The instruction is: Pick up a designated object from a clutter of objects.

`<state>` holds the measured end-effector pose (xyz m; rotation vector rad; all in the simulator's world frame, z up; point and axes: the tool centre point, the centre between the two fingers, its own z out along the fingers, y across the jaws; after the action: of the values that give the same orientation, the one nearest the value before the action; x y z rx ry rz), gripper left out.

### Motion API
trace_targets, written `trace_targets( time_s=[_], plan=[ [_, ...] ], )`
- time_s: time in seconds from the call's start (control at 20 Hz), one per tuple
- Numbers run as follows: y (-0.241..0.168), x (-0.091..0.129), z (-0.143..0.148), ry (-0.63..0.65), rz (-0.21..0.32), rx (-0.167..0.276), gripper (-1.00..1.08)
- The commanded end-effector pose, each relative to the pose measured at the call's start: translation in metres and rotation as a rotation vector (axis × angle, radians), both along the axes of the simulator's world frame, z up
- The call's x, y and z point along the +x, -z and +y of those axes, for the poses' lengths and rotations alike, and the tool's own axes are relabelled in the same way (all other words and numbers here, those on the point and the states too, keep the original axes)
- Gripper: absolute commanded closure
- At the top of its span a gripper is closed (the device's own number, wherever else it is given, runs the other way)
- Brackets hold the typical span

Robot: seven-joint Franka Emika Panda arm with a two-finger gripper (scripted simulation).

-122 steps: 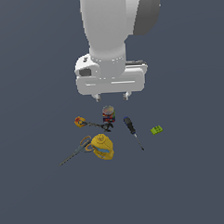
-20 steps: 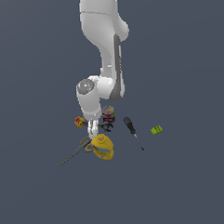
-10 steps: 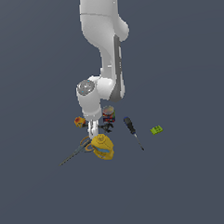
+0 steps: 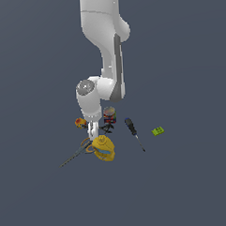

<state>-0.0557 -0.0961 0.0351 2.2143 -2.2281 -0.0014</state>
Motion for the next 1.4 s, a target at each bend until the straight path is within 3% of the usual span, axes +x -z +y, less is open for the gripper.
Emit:
trace_targets(
  time_s=[0.0,0.45,1.35],
  plan=[
    [-0.007,0.003,-0.003,0.001,-0.001,0.0,1.08],
    [-0.057,0.027,-0.023,0.001,0.0,-0.002,1.08],
    [-0.207,0.101,-0.082,0.002,0.0,-0.004,1.08]
  ],
)
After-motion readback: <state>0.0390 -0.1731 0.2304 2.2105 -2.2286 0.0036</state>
